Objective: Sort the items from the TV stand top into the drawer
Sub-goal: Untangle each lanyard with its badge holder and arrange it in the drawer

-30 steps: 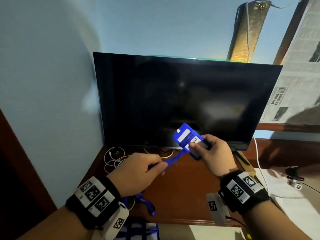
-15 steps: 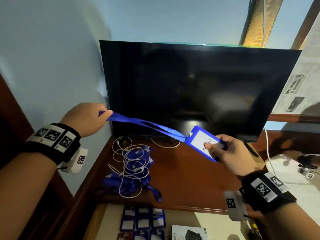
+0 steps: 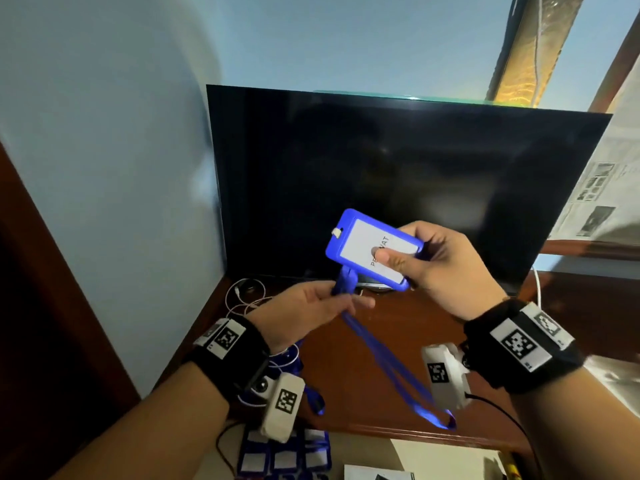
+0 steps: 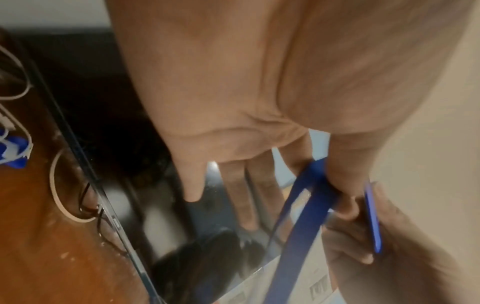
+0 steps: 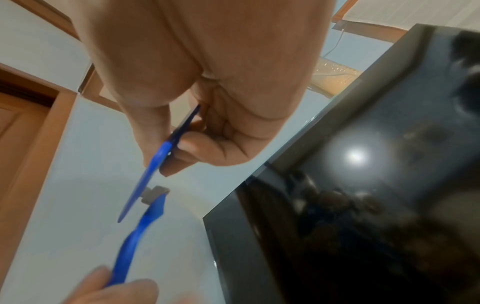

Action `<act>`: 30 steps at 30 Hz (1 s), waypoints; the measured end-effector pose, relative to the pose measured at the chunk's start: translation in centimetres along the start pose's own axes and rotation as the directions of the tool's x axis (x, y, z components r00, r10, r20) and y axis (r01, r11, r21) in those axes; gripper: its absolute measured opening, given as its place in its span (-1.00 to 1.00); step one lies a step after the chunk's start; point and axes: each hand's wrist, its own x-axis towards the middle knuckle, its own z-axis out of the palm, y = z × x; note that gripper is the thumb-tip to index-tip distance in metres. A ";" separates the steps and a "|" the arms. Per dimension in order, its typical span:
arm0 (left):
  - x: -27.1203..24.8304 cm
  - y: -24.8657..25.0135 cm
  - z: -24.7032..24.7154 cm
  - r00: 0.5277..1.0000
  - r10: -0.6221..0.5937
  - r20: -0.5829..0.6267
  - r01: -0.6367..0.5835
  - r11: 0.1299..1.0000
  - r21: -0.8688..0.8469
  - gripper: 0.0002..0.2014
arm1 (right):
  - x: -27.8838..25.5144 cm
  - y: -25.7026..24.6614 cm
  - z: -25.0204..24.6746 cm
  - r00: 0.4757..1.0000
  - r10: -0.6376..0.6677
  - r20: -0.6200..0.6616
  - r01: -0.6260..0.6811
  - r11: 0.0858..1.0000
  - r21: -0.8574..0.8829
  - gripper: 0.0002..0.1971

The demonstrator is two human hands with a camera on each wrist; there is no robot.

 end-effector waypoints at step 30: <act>3.7 13.2 -2.2 0.938 0.323 0.123 -0.240 0.351 0.905 -0.80 | -4.3 6.5 5.4 0.954 0.065 0.293 0.022 0.958 -0.285 -0.89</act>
